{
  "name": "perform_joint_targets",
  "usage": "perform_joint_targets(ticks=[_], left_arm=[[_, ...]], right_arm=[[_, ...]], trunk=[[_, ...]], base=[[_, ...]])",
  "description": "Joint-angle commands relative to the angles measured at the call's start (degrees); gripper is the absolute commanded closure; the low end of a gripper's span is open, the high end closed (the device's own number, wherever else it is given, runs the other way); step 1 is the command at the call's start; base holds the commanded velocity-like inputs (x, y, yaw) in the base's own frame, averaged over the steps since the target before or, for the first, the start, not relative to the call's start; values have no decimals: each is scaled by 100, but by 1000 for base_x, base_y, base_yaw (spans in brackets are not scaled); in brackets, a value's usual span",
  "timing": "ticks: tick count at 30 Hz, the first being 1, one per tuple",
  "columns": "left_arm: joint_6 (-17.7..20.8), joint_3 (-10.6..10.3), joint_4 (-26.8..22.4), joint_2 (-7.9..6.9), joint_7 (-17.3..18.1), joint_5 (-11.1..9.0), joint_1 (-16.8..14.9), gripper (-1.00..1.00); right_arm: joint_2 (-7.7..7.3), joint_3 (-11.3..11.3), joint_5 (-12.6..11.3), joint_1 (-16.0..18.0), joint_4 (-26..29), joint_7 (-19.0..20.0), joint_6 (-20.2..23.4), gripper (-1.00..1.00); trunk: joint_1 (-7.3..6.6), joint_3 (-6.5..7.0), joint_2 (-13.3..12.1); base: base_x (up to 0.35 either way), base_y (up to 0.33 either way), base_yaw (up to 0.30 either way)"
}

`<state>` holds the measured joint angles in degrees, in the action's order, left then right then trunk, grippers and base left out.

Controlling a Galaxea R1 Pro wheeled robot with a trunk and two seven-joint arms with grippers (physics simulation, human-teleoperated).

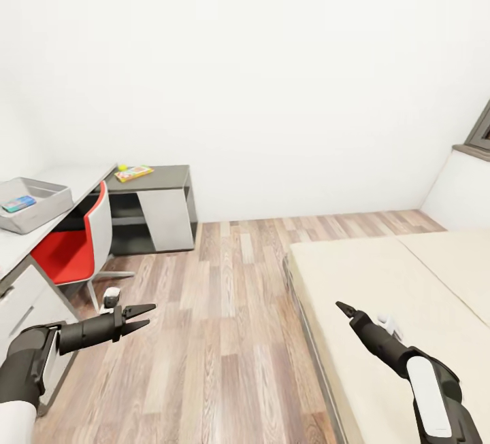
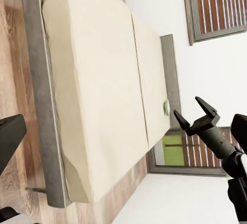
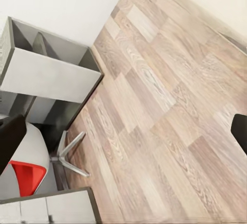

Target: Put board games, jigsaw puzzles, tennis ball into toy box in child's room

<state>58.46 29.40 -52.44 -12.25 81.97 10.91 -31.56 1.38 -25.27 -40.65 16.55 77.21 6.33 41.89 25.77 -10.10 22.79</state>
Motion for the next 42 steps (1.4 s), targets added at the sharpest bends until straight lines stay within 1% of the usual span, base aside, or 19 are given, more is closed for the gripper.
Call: perform_joint_targets(ticks=[1,11,15,24,32,42], left_arm=[[60,13,-3,4,53,60,-8,-100],[60,13,-3,4,52,60,-8,-100],[60,13,-3,4,55,60,-8,-100],[60,13,-3,4,55,60,-8,-100],[60,13,-3,4,56,60,-8,-100],[60,13,-3,5,53,60,-8,-100]], right_arm=[[5,-21,22,6,3,36,38,-100],[11,-22,22,6,-3,34,39,-100],[5,-18,22,6,-4,49,39,-100],[0,-14,22,6,-3,83,39,-100],[-4,-13,15,6,-4,88,39,-100],[-7,-13,13,6,-4,88,39,-100]], trunk=[[2,-12,13],[2,-12,13],[2,-12,13],[2,-11,13],[2,19,13],[2,28,13]], base=[[-184,-78,282],[-73,-49,285],[-147,-3,121],[-39,0,14],[-69,-11,-104],[-11,-25,-27]])
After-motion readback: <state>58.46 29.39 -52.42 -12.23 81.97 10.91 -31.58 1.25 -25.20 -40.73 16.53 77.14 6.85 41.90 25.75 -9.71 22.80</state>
